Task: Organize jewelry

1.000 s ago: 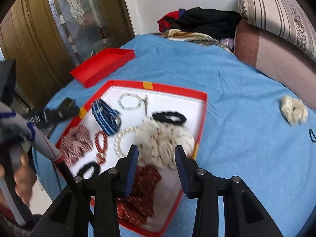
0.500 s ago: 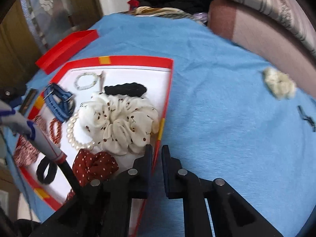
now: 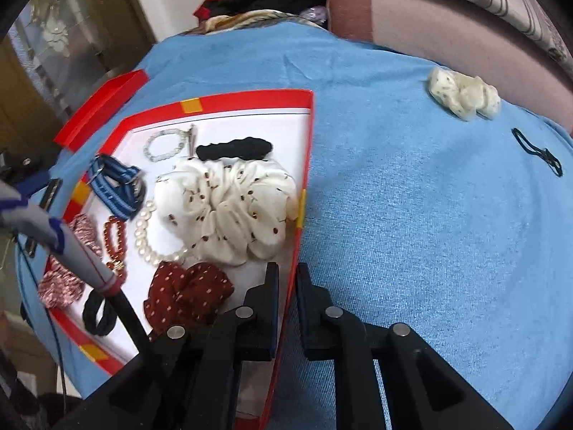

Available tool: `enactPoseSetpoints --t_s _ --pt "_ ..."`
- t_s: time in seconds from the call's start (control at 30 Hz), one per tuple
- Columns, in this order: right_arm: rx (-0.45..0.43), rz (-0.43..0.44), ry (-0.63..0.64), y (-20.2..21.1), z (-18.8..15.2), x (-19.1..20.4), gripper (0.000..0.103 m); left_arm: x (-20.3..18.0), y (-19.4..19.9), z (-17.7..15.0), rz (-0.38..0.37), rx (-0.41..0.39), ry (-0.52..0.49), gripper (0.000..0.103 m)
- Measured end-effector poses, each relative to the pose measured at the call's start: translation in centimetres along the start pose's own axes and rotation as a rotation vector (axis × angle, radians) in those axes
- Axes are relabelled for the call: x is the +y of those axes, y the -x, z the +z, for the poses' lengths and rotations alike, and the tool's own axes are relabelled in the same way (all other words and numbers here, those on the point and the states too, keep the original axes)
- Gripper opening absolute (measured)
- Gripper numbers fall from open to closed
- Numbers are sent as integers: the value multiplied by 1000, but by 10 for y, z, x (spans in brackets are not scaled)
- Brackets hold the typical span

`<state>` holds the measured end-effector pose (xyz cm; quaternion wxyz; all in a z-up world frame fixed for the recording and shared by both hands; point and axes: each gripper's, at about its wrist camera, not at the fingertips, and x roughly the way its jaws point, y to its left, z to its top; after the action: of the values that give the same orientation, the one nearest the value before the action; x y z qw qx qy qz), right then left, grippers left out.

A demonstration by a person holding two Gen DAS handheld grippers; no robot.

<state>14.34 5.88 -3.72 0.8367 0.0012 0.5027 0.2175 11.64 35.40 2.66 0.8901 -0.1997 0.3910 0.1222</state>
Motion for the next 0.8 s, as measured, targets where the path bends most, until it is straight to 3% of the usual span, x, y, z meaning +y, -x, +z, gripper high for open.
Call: enactPoseSetpoints --t_s 0.07,0.23,0.37,0.5,0.7,0.8 --pt "-29 27 -16 14 -2 -7 15 -6 6 -4 22 -31 -21 50" --pt "-108 -17 45 52 -14 -8 22 -29 28 -18 98 -128 -87 63" --pt "-147 -29 70 78 -26 -9 34 -47 54 -32 130 -190 -112 70" --pt "-176 -49 111 94 -39 -8 39 -59 90 -58 241 -295 -136 93" --pt "-209 -33 136 114 -62 -2 42 -72 142 -84 285 -401 -112 103" --pt "-218 -19 126 124 -71 -2 43 -80 162 -93 282 -421 -112 103"
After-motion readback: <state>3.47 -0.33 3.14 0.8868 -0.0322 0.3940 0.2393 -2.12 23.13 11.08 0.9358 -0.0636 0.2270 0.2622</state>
